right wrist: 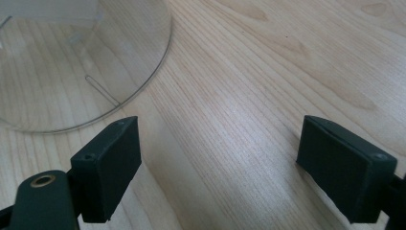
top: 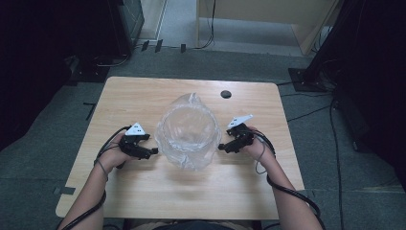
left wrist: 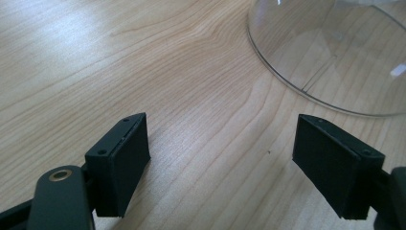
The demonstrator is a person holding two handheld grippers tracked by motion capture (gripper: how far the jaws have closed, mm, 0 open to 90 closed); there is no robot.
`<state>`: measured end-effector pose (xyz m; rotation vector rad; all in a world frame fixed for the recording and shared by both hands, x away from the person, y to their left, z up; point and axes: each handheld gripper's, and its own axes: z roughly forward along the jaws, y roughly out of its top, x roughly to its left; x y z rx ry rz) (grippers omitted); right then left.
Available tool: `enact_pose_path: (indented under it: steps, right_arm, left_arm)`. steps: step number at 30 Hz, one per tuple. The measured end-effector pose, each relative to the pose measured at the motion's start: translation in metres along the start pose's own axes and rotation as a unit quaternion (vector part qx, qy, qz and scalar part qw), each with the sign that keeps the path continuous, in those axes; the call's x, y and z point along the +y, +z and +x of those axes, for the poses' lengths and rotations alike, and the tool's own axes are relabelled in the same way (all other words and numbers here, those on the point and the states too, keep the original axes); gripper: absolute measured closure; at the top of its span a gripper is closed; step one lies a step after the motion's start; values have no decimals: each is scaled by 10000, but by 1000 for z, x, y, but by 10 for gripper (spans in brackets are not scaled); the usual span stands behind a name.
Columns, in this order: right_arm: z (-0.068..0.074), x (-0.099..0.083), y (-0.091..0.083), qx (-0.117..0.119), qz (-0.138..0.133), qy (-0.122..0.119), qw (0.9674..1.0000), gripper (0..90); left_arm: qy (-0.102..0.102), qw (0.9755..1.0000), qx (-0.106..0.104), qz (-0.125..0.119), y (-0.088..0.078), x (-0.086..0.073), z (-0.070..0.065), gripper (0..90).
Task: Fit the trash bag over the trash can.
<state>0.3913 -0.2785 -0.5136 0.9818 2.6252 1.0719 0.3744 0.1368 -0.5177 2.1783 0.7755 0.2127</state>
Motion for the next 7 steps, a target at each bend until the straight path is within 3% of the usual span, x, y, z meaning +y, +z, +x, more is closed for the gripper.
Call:
enact_pose_path:
  steps: [7]
  right_arm:
    - [3, -2, 2, -56, -121, 0, 9999, 129]
  left_arm:
    - [-32, 9999, -15, -115, 0, -3, 1, 195]
